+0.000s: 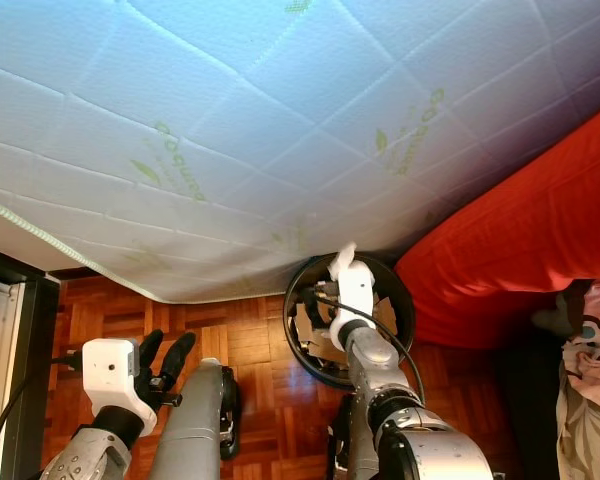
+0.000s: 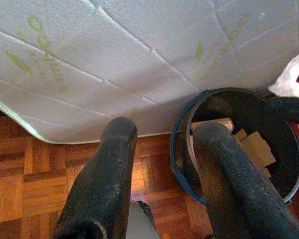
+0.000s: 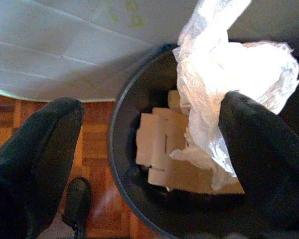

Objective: Clean up the room

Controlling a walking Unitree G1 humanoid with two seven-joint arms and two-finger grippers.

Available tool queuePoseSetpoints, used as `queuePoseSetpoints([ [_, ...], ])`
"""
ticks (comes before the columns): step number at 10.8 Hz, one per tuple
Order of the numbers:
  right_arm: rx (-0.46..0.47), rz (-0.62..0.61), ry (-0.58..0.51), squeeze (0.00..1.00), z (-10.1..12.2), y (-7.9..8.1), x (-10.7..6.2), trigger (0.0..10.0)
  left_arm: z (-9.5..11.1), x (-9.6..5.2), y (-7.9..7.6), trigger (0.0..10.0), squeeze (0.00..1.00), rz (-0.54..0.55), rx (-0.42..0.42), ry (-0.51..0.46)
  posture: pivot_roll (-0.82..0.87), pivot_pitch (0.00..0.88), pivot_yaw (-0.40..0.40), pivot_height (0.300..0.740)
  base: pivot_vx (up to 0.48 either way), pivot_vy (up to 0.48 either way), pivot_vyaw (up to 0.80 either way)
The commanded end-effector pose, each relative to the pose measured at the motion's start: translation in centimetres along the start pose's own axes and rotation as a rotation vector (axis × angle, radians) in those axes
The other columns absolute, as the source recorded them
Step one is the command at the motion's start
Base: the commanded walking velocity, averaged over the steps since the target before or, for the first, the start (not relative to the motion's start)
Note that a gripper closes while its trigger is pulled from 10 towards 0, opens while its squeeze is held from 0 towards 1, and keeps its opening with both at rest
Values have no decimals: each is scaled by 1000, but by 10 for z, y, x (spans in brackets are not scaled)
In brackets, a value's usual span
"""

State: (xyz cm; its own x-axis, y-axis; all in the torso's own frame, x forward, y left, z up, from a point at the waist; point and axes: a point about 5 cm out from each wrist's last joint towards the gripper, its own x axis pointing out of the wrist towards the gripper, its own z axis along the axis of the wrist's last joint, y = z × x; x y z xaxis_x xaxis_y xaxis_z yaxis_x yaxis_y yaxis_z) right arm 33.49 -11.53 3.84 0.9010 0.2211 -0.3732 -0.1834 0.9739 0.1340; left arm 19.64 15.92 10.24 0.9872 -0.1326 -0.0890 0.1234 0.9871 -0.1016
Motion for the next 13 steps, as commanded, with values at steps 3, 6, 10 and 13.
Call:
queuePoseSetpoints([
  [3,33,-30,95,0,-21,4,-4,10000,-2,-13,-1,10000,0,14,-11,33,350,466,12,656,0,0,0],
  [6,88,-132,57,0,-11,-2,-1,10000,-1,-22,0,10000,0,21,-6,48,366,476,18,656,0,0,0],
  [10,-94,-50,327,0,-66,7,-18,10000,0,-25,-3,10000,0,21,-9,58,376,477,20,656,0,0,0],
  [13,-18,-72,197,0,-44,9,-10,10000,2,-25,-1,10000,0,20,-4,61,384,486,28,656,0,0,0],
])
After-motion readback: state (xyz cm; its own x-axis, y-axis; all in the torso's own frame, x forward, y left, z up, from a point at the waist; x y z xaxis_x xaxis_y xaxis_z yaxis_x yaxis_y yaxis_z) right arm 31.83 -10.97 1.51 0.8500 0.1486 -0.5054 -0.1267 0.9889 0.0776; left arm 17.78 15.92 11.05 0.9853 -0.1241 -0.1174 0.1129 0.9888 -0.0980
